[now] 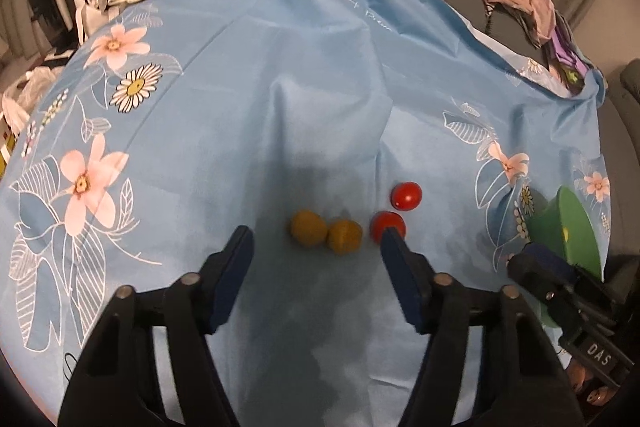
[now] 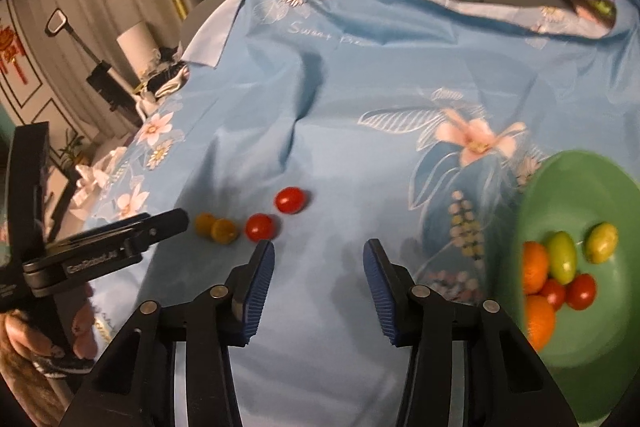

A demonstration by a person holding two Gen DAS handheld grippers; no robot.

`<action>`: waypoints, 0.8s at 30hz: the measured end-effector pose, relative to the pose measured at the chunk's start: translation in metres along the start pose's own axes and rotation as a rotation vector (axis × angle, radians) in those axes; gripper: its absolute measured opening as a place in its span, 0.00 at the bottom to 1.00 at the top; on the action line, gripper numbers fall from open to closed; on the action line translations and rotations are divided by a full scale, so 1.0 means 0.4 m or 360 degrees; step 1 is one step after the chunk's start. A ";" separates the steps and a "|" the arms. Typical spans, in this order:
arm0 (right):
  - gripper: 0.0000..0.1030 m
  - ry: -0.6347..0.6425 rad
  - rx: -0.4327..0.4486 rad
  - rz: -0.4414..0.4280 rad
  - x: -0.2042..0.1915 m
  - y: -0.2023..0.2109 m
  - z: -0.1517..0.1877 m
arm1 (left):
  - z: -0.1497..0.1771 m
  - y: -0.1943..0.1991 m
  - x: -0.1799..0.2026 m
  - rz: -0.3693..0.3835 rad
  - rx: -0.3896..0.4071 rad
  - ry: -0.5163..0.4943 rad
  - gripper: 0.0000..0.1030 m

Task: Organize fruits
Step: 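Move the right tool back toward the small yellow fruits, then grasp a small yellow fruit with the right tool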

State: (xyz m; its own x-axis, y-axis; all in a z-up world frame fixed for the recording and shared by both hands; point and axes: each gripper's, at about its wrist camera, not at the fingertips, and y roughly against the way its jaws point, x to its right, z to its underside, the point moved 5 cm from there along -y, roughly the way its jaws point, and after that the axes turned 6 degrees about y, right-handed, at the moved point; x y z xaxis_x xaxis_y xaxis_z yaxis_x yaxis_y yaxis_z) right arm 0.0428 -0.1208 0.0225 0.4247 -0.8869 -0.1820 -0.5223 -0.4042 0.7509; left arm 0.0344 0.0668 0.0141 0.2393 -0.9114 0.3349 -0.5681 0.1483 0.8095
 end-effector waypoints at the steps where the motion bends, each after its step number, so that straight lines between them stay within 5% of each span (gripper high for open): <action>1: 0.47 -0.0023 -0.0027 -0.0050 -0.006 -0.009 -0.004 | 0.000 -0.002 -0.001 0.0000 -0.0003 0.0005 0.56; 6: 0.41 -0.0108 -0.0157 -0.0171 -0.040 -0.070 -0.038 | 0.002 -0.020 0.000 -0.0020 -0.0030 -0.0040 0.35; 10: 0.36 -0.0182 -0.0284 -0.0212 -0.067 -0.136 -0.066 | 0.001 -0.031 -0.008 -0.0024 -0.0056 -0.0048 0.31; 18: 0.34 -0.0299 -0.0435 -0.0317 -0.122 -0.220 -0.052 | -0.025 0.036 -0.051 -0.0236 0.0052 -0.0087 0.30; 24: 0.34 -0.0394 -0.0469 -0.0287 -0.135 -0.268 -0.054 | -0.028 0.034 -0.066 -0.0234 0.0059 -0.0070 0.30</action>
State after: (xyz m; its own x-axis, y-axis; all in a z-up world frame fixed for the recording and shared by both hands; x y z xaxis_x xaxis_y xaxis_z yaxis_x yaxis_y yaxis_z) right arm 0.0917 -0.0248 -0.0344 0.2807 -0.8492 -0.4472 -0.2066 -0.5085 0.8359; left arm 0.0291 0.0971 0.0216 0.2879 -0.9383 0.1917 -0.5584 -0.0018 0.8295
